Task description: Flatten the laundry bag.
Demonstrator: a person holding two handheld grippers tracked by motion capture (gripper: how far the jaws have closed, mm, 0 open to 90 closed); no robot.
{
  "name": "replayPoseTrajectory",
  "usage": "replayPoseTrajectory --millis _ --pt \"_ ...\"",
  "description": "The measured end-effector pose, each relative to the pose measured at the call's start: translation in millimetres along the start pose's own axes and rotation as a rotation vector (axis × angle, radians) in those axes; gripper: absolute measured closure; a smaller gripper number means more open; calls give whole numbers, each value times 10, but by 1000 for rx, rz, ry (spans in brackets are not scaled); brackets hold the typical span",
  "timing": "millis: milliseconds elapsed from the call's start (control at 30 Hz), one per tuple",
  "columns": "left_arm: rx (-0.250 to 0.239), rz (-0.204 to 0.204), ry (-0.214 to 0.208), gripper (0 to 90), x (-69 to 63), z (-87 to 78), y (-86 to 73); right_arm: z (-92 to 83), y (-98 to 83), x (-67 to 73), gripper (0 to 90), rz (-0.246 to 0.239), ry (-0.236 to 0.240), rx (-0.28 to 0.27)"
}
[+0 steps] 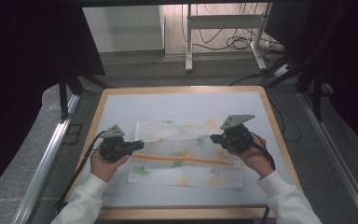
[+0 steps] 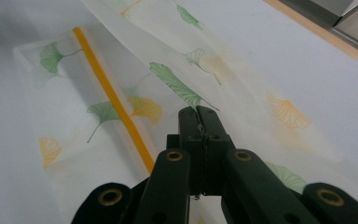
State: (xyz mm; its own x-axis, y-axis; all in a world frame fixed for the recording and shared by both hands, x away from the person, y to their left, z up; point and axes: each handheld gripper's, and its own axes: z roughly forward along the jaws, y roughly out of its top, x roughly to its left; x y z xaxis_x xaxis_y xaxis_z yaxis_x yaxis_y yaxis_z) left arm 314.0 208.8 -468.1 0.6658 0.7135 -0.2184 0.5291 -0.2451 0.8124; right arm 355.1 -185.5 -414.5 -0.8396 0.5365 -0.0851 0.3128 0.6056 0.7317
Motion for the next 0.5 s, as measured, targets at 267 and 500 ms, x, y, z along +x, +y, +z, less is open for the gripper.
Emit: replayPoseTrajectory --millis 267,500 --pt "-5 -13 13 897 42 49 62 55 31 -74 888 3 -26 -2" --pt "-5 -18 16 897 61 75 90 86 30 -119 888 8 -33 -8"
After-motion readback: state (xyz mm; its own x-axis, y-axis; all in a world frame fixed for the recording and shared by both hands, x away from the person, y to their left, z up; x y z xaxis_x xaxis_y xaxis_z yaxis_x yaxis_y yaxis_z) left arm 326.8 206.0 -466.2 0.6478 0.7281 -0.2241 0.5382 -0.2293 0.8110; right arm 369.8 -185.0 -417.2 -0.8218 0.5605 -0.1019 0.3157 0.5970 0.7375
